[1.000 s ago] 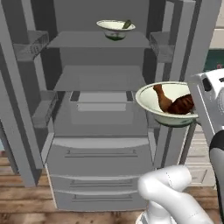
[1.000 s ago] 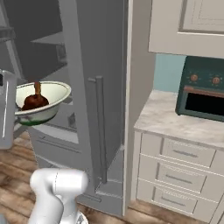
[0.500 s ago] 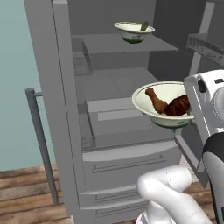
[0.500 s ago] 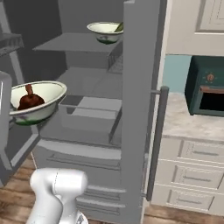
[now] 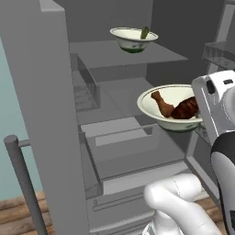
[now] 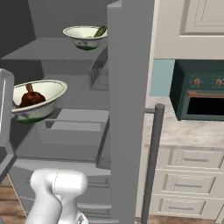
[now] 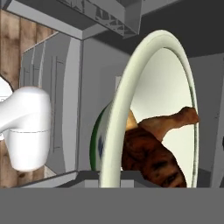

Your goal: Place the bowl with the squash and lemon on the top shelf of the fridge. Place the bowl with the steak and chicken drumstick on the second highest shelf of the fridge.

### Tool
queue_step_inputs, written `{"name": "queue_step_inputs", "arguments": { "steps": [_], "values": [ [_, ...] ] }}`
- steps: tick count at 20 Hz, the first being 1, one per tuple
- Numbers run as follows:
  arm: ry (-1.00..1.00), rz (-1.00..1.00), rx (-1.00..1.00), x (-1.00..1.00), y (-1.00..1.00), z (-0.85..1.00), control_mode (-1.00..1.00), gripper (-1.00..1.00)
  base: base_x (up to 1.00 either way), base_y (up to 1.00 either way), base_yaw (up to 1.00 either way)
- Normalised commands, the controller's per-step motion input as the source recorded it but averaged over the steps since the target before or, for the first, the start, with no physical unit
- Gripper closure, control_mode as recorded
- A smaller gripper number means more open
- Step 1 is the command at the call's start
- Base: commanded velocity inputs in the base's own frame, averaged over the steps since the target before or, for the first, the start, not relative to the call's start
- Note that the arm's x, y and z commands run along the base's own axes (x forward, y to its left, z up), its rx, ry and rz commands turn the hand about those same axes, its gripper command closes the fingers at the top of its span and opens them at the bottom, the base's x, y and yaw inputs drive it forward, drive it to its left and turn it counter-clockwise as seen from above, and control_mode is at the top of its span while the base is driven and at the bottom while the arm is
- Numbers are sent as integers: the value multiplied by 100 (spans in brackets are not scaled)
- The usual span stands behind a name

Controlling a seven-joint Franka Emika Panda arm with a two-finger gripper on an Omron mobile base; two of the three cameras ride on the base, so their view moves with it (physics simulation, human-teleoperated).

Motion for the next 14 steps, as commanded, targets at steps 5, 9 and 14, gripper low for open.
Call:
{"name": "queue_step_inputs", "arguments": {
  "steps": [5, 9, 14],
  "values": [
    [0, 0, 0, 0, 0, 0, 100, 100, 98, 0, 13],
    [0, 0, 0, 0, 0, 0, 100, 100, 23, 4, 6],
    [1, 0, -1, 8, 4, -14, -100, 100, 17, 8, 0]
  ]
}}
